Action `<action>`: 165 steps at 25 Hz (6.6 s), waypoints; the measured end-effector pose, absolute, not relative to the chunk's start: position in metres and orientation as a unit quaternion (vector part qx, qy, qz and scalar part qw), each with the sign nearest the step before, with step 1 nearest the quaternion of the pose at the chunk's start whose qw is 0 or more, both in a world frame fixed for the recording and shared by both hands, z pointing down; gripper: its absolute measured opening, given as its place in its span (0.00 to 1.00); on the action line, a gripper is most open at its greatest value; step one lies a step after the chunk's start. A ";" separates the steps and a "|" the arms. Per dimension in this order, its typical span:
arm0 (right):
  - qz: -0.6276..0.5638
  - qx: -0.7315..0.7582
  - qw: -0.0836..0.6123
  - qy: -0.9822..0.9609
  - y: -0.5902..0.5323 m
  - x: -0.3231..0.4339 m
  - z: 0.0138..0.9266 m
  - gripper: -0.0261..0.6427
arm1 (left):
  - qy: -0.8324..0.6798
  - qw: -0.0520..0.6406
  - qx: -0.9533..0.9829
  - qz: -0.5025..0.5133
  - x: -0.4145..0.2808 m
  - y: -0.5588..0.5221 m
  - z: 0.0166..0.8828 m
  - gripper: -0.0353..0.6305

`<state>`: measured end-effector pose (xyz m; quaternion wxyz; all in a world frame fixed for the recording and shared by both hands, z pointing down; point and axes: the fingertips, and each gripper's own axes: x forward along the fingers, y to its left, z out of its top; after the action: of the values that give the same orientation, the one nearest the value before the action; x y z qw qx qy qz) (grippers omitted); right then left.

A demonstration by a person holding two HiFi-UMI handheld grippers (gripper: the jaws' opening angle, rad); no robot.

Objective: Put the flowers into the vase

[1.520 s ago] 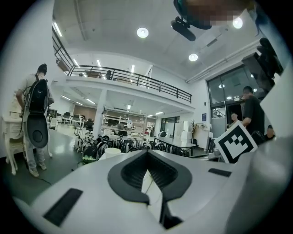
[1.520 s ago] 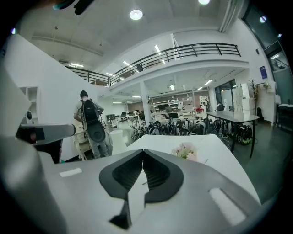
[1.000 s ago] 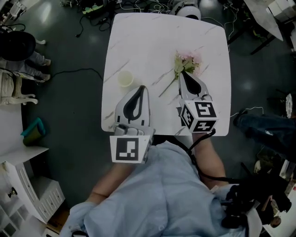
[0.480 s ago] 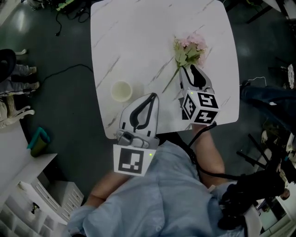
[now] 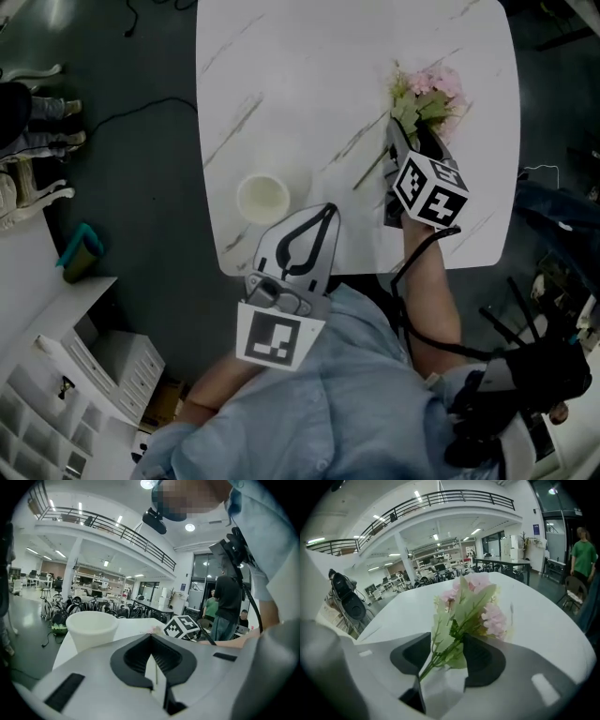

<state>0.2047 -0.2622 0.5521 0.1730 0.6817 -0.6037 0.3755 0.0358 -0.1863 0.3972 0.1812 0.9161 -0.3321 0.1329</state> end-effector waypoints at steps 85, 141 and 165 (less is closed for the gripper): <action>0.130 0.459 -0.167 -0.863 -0.307 -0.025 0.234 0.06 | -0.522 0.106 0.846 0.009 -0.151 -0.176 0.305 0.06; 0.119 0.420 0.001 -0.900 -0.223 -0.032 0.345 0.10 | -0.425 0.138 0.893 0.046 -0.093 -0.174 0.323 0.06; 0.130 0.441 0.099 -0.883 -0.190 -0.006 0.375 0.15 | -0.382 0.145 0.912 0.045 -0.056 -0.148 0.321 0.06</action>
<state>-0.0062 -0.1896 0.3755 0.0993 0.4406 -0.8827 0.1298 -0.0555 -0.1476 0.3211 0.1455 0.9116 -0.3819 0.0454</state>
